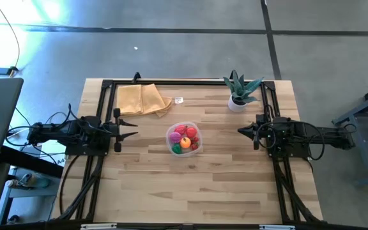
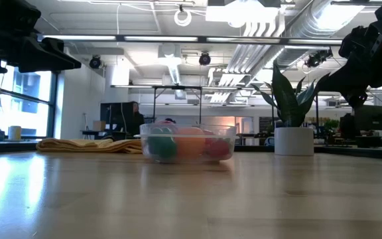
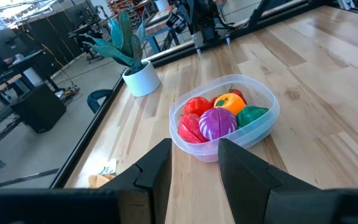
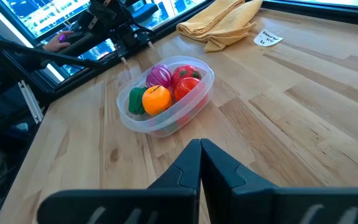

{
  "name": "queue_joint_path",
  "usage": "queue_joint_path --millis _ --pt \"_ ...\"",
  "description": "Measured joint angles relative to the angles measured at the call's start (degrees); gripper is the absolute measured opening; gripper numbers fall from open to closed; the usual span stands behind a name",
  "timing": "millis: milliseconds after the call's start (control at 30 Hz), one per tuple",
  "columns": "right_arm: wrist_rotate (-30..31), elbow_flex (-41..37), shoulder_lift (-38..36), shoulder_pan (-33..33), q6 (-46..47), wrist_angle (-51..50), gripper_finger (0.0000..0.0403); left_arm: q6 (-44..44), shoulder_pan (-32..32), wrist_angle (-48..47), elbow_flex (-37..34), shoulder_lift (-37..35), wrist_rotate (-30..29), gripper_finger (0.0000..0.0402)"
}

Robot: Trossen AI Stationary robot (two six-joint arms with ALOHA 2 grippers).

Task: Pick and placing Produce into tupperware
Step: Return to Home Position

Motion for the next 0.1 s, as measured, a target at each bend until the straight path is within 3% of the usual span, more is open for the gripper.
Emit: queue_joint_path --millis 100 --pt "0.0 0.0 0.0 0.0 0.0 0.0 0.0 0.0 0.0 0.0 0.0 0.0 0.0 0.012"
